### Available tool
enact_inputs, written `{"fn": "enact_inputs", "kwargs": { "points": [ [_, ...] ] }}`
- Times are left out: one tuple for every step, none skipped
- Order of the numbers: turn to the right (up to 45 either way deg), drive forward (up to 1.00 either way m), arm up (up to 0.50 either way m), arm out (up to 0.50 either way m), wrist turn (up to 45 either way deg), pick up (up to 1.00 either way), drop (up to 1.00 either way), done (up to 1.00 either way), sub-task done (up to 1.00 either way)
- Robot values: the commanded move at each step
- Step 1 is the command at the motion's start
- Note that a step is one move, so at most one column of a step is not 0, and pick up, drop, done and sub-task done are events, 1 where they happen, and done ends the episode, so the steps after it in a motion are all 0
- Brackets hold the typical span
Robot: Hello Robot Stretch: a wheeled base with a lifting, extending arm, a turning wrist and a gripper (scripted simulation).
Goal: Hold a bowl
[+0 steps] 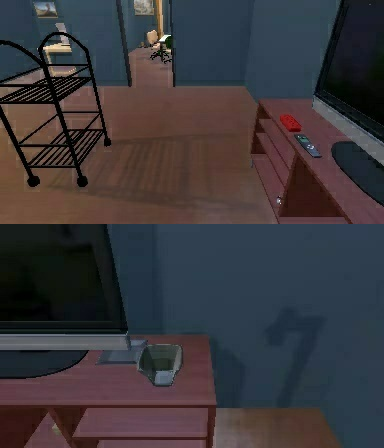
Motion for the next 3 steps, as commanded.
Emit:
{"fn": "enact_inputs", "kwargs": {
  "points": [
    [0.0, 0.00, 0.50, 0.00, 0.0, 0.00, 0.00, 0.00, 0.00],
    [0.0, 0.00, 0.38, 0.00, 0.0, 0.00, 0.00, 0.00, 0.00],
    [0.0, 0.00, 0.00, 0.30, 0.0, 0.00, 0.00, 0.00, 0.00]
  ]
}}
